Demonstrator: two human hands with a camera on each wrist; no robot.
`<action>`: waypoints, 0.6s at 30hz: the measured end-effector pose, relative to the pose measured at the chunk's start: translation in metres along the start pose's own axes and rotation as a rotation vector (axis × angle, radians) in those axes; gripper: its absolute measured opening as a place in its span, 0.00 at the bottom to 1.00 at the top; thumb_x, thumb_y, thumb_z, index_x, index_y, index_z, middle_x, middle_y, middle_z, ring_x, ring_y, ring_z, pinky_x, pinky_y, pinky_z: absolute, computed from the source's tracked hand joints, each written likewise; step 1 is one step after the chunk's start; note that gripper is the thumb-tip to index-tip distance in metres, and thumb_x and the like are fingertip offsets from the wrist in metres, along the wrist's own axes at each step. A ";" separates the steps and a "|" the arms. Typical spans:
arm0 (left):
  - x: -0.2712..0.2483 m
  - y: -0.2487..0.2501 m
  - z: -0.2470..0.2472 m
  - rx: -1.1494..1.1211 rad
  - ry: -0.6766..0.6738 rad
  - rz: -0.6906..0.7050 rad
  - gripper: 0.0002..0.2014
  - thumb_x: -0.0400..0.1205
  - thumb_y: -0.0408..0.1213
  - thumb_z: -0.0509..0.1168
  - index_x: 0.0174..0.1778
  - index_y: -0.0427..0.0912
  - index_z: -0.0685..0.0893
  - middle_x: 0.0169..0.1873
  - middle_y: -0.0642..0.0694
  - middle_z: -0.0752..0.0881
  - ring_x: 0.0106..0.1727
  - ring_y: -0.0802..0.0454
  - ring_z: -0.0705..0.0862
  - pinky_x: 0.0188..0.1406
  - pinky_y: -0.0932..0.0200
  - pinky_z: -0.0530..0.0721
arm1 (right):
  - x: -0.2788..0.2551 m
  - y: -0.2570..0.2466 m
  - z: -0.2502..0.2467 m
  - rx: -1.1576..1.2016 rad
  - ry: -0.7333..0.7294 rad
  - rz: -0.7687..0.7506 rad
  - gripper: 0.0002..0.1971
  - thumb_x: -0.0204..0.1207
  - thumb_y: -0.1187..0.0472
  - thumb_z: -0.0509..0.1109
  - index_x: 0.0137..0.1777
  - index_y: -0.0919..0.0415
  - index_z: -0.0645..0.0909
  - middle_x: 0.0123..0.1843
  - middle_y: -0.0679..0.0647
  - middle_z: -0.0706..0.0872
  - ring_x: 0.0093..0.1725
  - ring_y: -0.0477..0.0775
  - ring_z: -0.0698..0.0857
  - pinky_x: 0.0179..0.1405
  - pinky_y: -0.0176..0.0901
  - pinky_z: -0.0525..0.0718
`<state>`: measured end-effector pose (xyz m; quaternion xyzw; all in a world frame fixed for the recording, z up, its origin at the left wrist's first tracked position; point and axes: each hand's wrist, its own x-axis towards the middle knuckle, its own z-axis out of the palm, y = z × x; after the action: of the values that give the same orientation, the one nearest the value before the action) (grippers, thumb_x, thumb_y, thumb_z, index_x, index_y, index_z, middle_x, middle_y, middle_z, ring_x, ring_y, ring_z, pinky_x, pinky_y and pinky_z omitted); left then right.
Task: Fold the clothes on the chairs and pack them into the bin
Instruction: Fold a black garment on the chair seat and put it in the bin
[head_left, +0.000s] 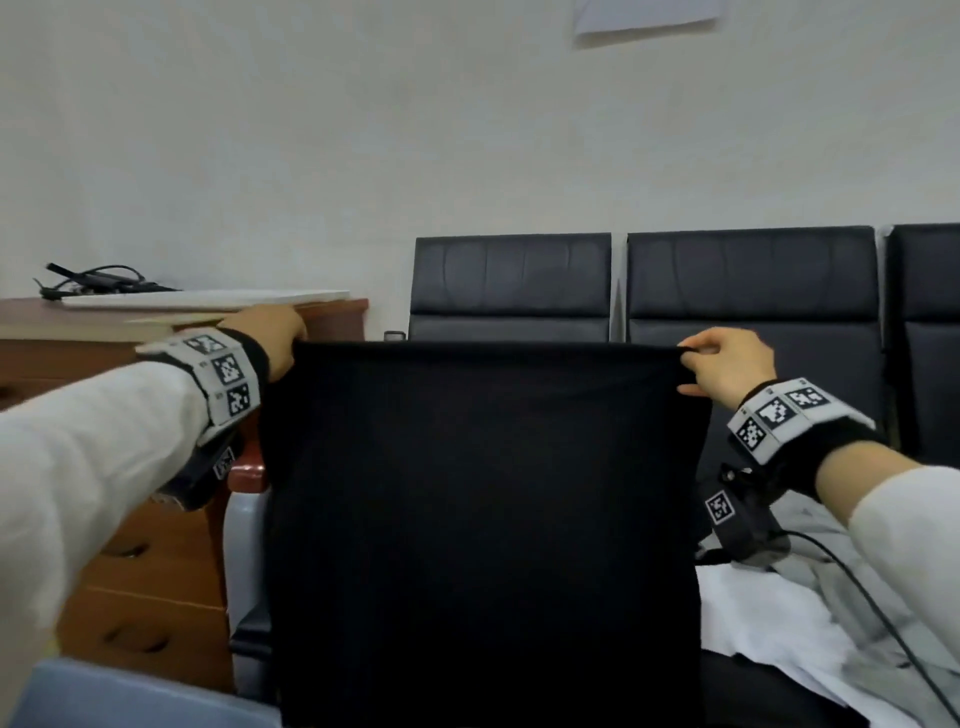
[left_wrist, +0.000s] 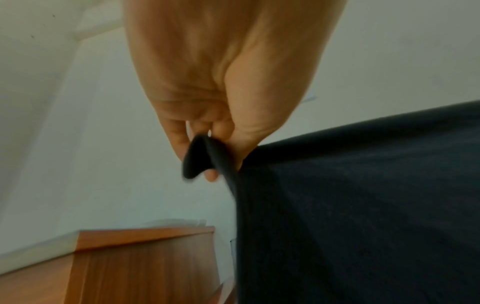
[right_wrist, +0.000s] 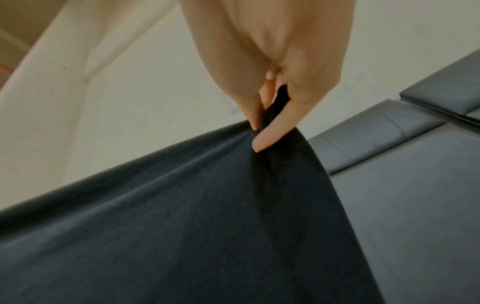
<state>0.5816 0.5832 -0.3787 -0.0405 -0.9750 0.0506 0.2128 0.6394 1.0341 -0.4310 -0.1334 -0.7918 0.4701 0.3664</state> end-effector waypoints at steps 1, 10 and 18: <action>0.003 0.002 0.010 0.050 -0.033 -0.039 0.13 0.79 0.33 0.62 0.58 0.45 0.85 0.59 0.40 0.85 0.58 0.40 0.83 0.59 0.51 0.81 | 0.005 0.005 0.008 -0.009 -0.006 0.019 0.09 0.77 0.73 0.66 0.49 0.62 0.86 0.49 0.59 0.85 0.39 0.53 0.84 0.20 0.31 0.84; 0.072 0.017 0.005 -0.420 0.247 -0.304 0.11 0.80 0.31 0.66 0.55 0.30 0.86 0.56 0.30 0.86 0.60 0.33 0.83 0.58 0.46 0.80 | 0.057 -0.033 0.048 0.060 0.210 -0.065 0.13 0.78 0.62 0.66 0.59 0.56 0.87 0.60 0.56 0.88 0.62 0.58 0.84 0.61 0.39 0.76; 0.024 0.013 0.014 -0.456 0.520 -0.043 0.12 0.84 0.34 0.58 0.57 0.33 0.83 0.53 0.27 0.85 0.56 0.29 0.82 0.55 0.44 0.77 | 0.017 -0.018 0.023 0.090 0.185 -0.308 0.11 0.81 0.61 0.65 0.59 0.59 0.85 0.52 0.49 0.85 0.53 0.44 0.81 0.56 0.34 0.75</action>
<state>0.5551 0.5977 -0.3830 -0.0781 -0.8751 -0.1849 0.4404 0.6138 1.0195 -0.4151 -0.0367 -0.7441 0.4288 0.5110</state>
